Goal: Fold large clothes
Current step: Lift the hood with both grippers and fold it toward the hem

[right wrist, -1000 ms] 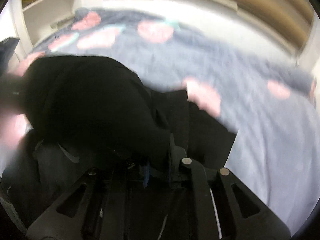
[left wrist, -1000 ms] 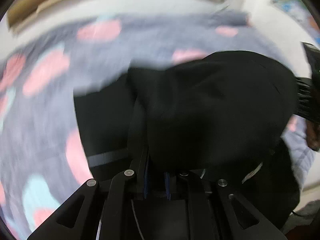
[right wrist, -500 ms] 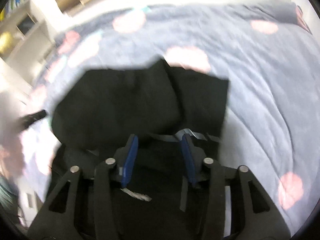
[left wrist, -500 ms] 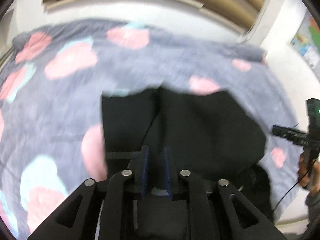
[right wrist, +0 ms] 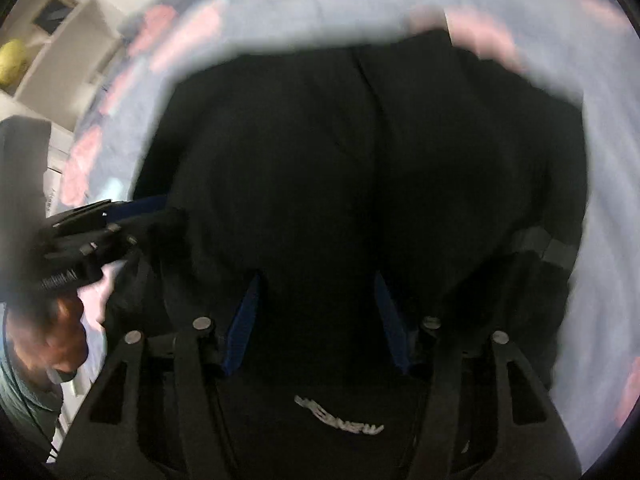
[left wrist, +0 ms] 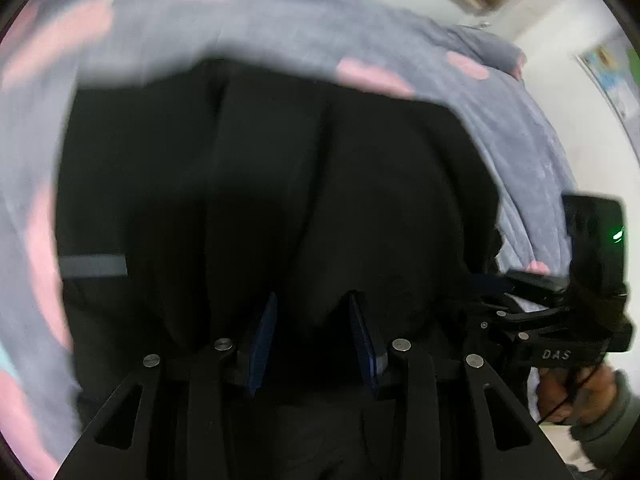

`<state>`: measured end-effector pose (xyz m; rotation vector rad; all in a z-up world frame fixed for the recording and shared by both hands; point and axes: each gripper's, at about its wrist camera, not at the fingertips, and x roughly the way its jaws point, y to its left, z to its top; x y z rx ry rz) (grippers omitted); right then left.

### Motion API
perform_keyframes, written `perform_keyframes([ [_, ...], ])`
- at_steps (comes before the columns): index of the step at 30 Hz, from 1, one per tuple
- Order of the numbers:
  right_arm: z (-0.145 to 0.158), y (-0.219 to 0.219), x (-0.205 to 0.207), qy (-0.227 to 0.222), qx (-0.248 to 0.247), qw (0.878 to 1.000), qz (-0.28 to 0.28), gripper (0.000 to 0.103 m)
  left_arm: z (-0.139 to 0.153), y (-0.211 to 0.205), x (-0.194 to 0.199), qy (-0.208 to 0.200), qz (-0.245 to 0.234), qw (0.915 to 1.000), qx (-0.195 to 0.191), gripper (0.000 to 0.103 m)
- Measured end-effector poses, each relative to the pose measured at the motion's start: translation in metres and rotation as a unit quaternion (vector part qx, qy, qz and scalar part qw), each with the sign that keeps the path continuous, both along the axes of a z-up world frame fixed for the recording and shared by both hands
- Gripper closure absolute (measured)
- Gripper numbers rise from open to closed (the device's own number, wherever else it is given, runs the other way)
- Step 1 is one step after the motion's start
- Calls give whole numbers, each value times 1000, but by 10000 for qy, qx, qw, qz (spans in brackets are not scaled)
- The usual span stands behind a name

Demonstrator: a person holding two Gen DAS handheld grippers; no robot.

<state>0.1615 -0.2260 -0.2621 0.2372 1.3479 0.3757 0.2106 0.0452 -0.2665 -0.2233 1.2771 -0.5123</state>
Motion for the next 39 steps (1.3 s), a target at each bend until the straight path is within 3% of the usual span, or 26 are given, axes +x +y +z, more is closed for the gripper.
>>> perform_keyframes([
  [3,-14,-12,-5,49,314,9992,-238,49,-12,13,-4,119,190,9991,-363,65],
  [7,-7,-9,-1,76,169,9997,-128,48,-14,16,0,221,198,9989,-372,69],
  [10,19,-17,-3,-60,217,9997,-100,48,7,15,1,70,139,9996,-229,71],
  [13,59,-29,-3,-588,151,9980,-187,46,45,12,1,-382,47,9990,-238,71],
  [17,82,-44,19,-961,405,9935,-451,46,71,9,12,-788,183,9963,-301,60],
  [21,53,-42,48,-799,-200,9946,-625,50,33,6,29,-535,340,9976,277,60],
  [23,31,-37,54,-459,-349,9961,-666,57,12,17,34,-338,437,9983,185,62],
  [25,5,-42,53,-188,-487,9966,-642,74,-5,27,33,-263,535,9982,90,70],
  [26,0,-44,51,-179,-469,9966,-658,76,-10,29,33,-230,585,9980,69,75],
  [29,-3,-48,48,-144,-371,9960,-804,77,-13,29,36,-112,713,9973,-101,76],
  [33,11,-43,43,-130,-580,9959,-686,73,1,25,30,-93,660,9978,-16,76],
  [35,21,-39,32,-171,-611,9961,-609,63,15,24,23,-173,642,9978,80,76],
  [36,28,-40,21,-228,-586,9963,-589,51,23,26,15,-240,634,9976,164,76],
  [37,34,-41,19,-286,-567,9962,-602,42,29,28,9,-291,622,9973,251,73],
  [39,45,-46,-4,-378,-559,9959,-598,39,37,34,-12,-317,649,9952,663,57],
])
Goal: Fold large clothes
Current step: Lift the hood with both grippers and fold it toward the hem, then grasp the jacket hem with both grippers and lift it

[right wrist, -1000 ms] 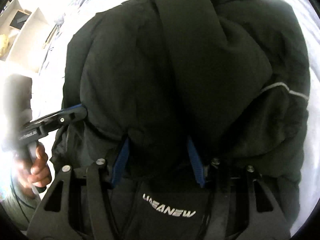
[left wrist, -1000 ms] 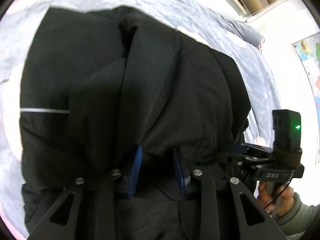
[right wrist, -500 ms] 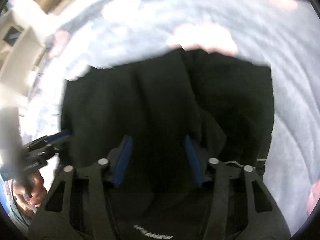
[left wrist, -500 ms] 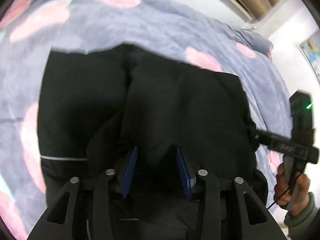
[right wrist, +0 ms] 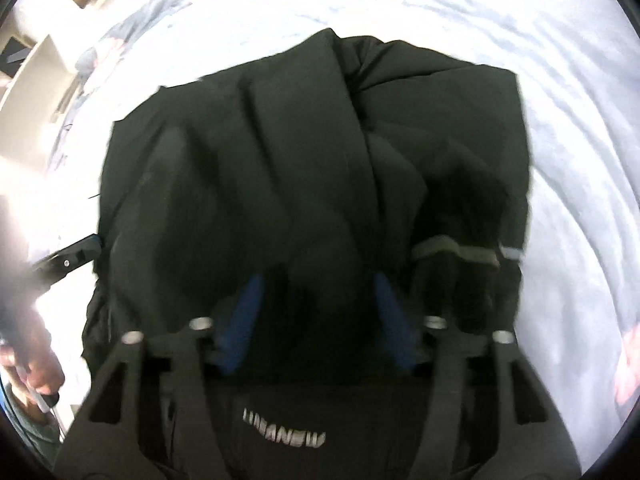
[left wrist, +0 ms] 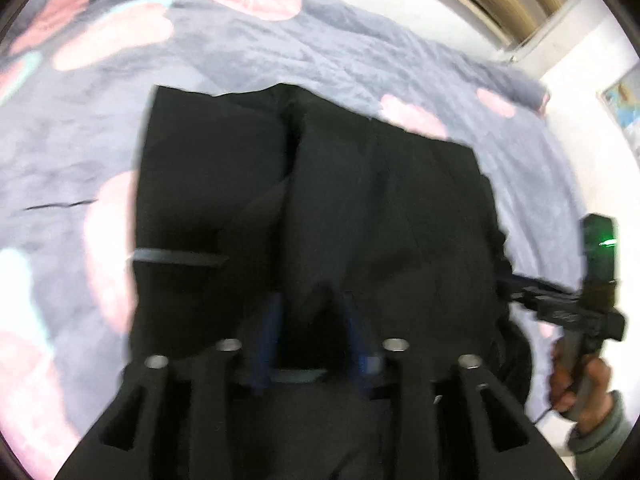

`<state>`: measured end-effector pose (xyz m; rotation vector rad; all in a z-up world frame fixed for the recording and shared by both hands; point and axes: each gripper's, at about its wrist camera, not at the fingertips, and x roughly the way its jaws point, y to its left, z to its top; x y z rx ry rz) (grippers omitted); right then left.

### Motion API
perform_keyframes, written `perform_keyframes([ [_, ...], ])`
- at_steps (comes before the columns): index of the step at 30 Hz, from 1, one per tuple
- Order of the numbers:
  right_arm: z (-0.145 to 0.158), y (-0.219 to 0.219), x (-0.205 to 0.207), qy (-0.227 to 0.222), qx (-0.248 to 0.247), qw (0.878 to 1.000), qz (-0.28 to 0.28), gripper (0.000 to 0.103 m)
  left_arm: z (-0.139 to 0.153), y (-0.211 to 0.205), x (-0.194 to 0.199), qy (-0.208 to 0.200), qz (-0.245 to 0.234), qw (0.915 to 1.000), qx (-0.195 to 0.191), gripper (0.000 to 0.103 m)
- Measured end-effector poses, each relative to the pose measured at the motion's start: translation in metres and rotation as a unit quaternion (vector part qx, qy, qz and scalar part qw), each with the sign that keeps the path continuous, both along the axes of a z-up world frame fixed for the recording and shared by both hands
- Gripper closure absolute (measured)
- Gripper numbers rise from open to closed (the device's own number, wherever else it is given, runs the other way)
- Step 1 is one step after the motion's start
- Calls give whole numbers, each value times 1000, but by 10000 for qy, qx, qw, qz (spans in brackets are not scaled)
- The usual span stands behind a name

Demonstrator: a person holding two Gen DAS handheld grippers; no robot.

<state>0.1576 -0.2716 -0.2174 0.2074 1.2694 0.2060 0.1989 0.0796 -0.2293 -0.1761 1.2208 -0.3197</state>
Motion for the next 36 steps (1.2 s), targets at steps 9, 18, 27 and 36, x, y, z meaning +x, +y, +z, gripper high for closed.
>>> perform_keyframes([
  [9,18,-43,-107,27,-47,9989,-468,32,17,50,-110,35,501,9984,256,53],
  [18,19,-74,-185,245,-26,9944,-1024,29,18,91,-186,145,1049,9942,193,53],
  [27,2,-90,-247,625,-298,9914,-1112,27,-12,146,-247,800,1531,9849,-61,53],
  [36,-19,-108,-271,1008,-275,9859,-1304,27,-61,182,-283,1533,1796,9678,-872,49],
])
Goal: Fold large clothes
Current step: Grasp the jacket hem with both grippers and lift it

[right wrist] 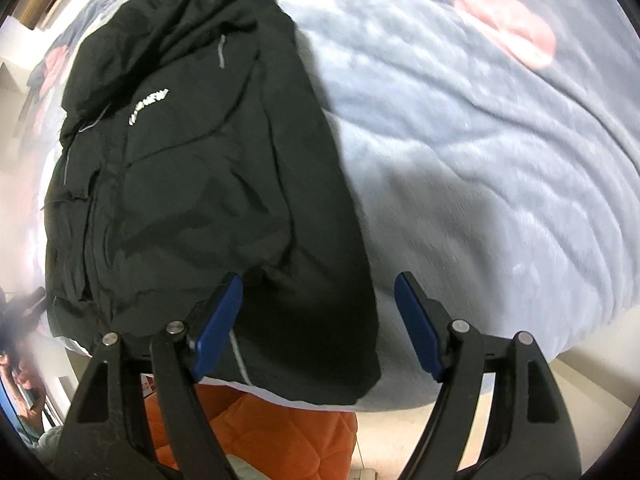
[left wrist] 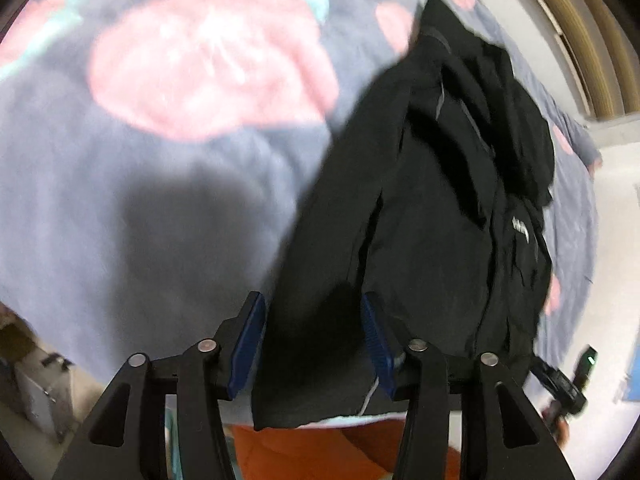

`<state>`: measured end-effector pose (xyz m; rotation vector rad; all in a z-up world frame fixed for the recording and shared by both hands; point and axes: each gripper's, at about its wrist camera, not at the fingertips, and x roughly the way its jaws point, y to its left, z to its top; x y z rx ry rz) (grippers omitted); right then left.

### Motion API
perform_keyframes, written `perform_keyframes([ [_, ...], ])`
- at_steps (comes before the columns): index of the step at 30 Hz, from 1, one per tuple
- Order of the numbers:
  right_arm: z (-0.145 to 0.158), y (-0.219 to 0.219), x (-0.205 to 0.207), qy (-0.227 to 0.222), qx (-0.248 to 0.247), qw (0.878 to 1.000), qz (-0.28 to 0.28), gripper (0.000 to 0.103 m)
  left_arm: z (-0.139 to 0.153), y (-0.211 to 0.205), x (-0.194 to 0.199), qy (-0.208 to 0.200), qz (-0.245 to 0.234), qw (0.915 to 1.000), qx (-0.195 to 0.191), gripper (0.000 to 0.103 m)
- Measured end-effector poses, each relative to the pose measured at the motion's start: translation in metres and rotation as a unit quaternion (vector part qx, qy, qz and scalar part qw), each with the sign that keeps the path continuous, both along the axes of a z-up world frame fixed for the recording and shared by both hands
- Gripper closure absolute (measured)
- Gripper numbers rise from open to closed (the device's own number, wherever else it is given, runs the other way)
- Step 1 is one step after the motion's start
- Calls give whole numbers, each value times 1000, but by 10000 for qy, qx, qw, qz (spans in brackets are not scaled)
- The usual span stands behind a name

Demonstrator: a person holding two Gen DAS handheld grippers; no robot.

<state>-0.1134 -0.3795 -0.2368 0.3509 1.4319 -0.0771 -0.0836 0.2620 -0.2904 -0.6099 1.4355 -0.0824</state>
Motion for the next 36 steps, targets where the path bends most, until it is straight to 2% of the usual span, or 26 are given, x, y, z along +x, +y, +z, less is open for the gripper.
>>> perform_keyframes([
  [2,-5,-1,-1,70,73,9999,-6,26,-20,-4,-3,267,-143,9986,-433,45],
  [4,-9,-2,-2,144,95,9999,8,26,-31,-6,-5,424,-184,9980,-422,45],
  [13,-21,-3,-11,425,76,9989,202,22,-39,-8,-5,505,-138,9978,-410,43],
  [19,-31,-11,-21,643,275,9973,225,18,-41,-9,-4,542,-93,9977,-385,42],
  [25,-48,-4,-22,667,602,9957,205,16,-41,-14,-6,509,-32,9982,-326,42],
  [27,-49,-1,-21,608,594,9957,362,21,-38,-16,-8,445,-38,9986,-268,42],
  [28,-47,3,-22,559,569,9956,483,31,-37,-17,-9,434,-8,9987,-280,42],
  [31,-41,5,-23,430,661,9946,674,40,-28,-13,-13,291,153,9980,-532,42],
  [36,-58,7,-23,591,969,9924,475,36,-32,-11,-13,334,186,9971,-658,42],
])
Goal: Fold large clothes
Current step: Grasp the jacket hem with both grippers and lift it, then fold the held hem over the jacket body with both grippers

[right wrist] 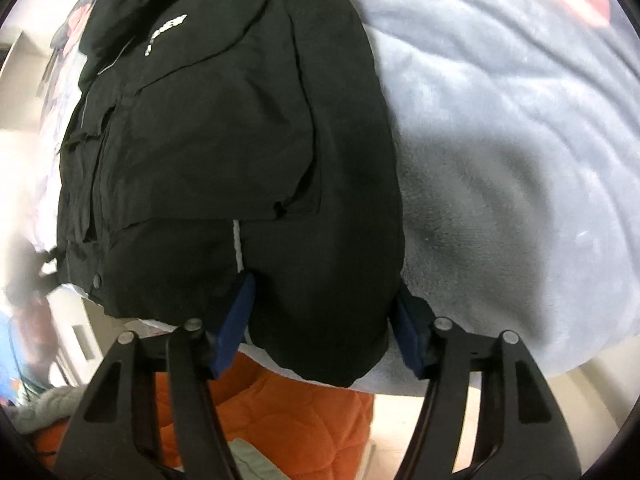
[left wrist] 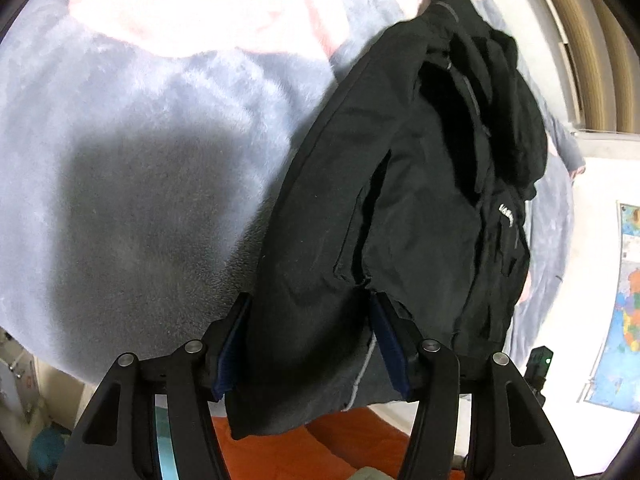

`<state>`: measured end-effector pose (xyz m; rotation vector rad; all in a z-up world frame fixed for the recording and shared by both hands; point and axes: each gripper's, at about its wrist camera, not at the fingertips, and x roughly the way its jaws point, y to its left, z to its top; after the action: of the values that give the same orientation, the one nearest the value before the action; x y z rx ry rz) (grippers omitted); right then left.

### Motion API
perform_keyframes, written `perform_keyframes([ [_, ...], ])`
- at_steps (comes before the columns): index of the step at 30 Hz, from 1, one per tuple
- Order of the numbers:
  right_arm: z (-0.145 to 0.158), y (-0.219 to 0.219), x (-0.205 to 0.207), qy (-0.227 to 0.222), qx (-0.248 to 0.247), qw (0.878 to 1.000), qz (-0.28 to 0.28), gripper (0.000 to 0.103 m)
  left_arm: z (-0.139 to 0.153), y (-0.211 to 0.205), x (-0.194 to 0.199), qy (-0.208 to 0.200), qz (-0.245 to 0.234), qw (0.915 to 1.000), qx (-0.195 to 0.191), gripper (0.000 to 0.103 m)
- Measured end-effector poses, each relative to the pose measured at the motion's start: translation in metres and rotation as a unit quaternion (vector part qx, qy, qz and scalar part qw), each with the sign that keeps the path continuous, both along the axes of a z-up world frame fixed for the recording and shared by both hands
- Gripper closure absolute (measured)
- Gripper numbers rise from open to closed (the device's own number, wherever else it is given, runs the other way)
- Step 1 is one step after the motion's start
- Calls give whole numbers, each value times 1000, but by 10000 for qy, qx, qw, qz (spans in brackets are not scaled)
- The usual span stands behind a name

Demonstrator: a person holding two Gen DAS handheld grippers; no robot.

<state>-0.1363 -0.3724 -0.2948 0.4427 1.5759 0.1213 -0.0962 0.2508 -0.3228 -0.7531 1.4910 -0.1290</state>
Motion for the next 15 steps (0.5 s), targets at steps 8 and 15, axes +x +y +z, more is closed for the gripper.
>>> perform_keyframes([
  [8,37,4,14,-414,-163,9986,296,88,33,-17,12,-499,-271,9972,492,89],
  [15,92,-8,34,-1102,-373,9930,186,94,100,-23,50,-1397,-312,9890,384,89],
])
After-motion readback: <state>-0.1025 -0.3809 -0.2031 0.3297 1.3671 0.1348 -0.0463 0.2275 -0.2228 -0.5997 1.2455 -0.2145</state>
